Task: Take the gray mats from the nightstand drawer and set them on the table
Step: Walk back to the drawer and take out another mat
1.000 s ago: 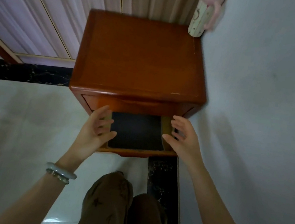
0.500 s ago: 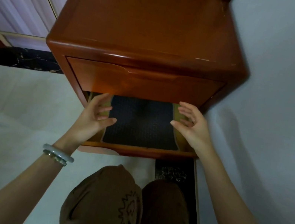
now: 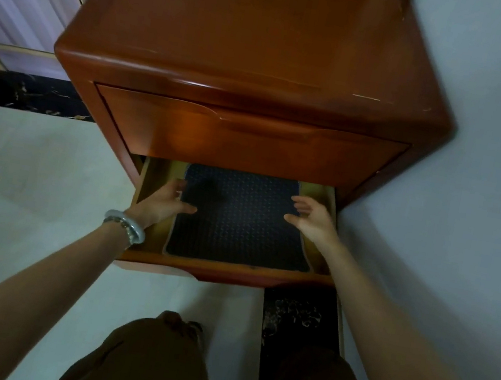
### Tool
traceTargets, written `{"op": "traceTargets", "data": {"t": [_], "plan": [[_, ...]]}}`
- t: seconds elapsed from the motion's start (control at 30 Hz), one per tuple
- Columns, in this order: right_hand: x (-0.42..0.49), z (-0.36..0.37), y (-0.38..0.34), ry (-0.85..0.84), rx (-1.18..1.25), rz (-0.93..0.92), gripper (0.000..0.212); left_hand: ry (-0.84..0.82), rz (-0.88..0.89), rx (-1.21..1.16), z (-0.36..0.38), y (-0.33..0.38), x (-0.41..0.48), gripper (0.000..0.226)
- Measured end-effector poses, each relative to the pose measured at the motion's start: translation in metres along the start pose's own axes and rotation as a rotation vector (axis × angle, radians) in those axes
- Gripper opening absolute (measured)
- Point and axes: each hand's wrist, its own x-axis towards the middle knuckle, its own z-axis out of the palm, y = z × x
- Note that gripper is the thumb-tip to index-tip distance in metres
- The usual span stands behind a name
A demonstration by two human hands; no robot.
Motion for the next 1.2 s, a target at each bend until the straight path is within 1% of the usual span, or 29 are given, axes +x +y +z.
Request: {"op": "traceTargets", "data": {"t": [0.1, 0.17, 0.2, 0.27, 0.33, 0.4, 0.47, 0.53, 0.57, 0.63, 0.7, 0.83, 0.97, 1.07, 1.2], "plan": [[0.013, 0.001, 0.019, -0.025, 0.007, 0.17, 0.056, 0.005, -0.118, 0.095, 0.006, -0.012, 0.015, 0.067], [0.017, 0.001, 0.028, -0.005, -0.041, 0.259, 0.054, 0.033, -0.179, 0.191, 0.007, -0.016, 0.019, 0.07], [0.018, 0.002, 0.032, 0.006, -0.068, 0.29, 0.054, 0.035, -0.199, 0.198, 0.008, -0.018, 0.019, 0.072], [0.019, 0.006, 0.038, -0.016, -0.079, 0.328, 0.054, 0.022, -0.225, 0.125, 0.011, -0.02, 0.017, 0.072], [0.019, 0.011, 0.041, -0.047, -0.048, 0.346, 0.048, 0.024, -0.24, 0.023, 0.014, -0.022, 0.015, 0.067], [0.019, 0.015, 0.042, -0.043, -0.014, 0.354, 0.04, 0.032, -0.255, -0.028, 0.016, -0.024, 0.014, 0.059], [0.019, 0.016, 0.043, 0.001, -0.011, 0.356, 0.037, 0.045, -0.274, -0.108, 0.016, -0.025, 0.015, 0.046], [0.021, 0.017, 0.041, 0.056, -0.035, 0.365, 0.028, 0.095, -0.302, -0.186, 0.015, -0.026, 0.015, 0.031], [0.022, 0.017, 0.038, 0.075, -0.048, 0.37, 0.022, 0.137, -0.329, -0.213, 0.014, -0.026, 0.014, 0.031], [0.025, 0.017, 0.031, 0.107, -0.078, 0.377, 0.016, 0.202, -0.388, -0.298, 0.013, -0.026, 0.013, 0.043], [0.028, 0.013, 0.022, 0.138, -0.11, 0.388, 0.017, 0.227, -0.385, -0.369, 0.012, -0.024, 0.013, 0.047], [0.031, -0.001, 0.007, 0.187, -0.114, 0.391, 0.023, 0.293, -0.342, -0.36, 0.005, -0.009, 0.009, 0.036], [0.015, -0.012, -0.013, 0.202, -0.124, 0.359, 0.016, 0.323, -0.317, -0.406, -0.007, 0.013, -0.013, 0.032], [-0.018, -0.021, -0.035, 0.212, -0.136, 0.374, 0.024, 0.373, -0.356, -0.322, -0.012, 0.039, -0.048, 0.033], [-0.083, -0.043, -0.073, 0.173, -0.12, 0.448, 0.032, 0.378, -0.457, -0.265, -0.026, 0.076, -0.116, 0.037]]}}
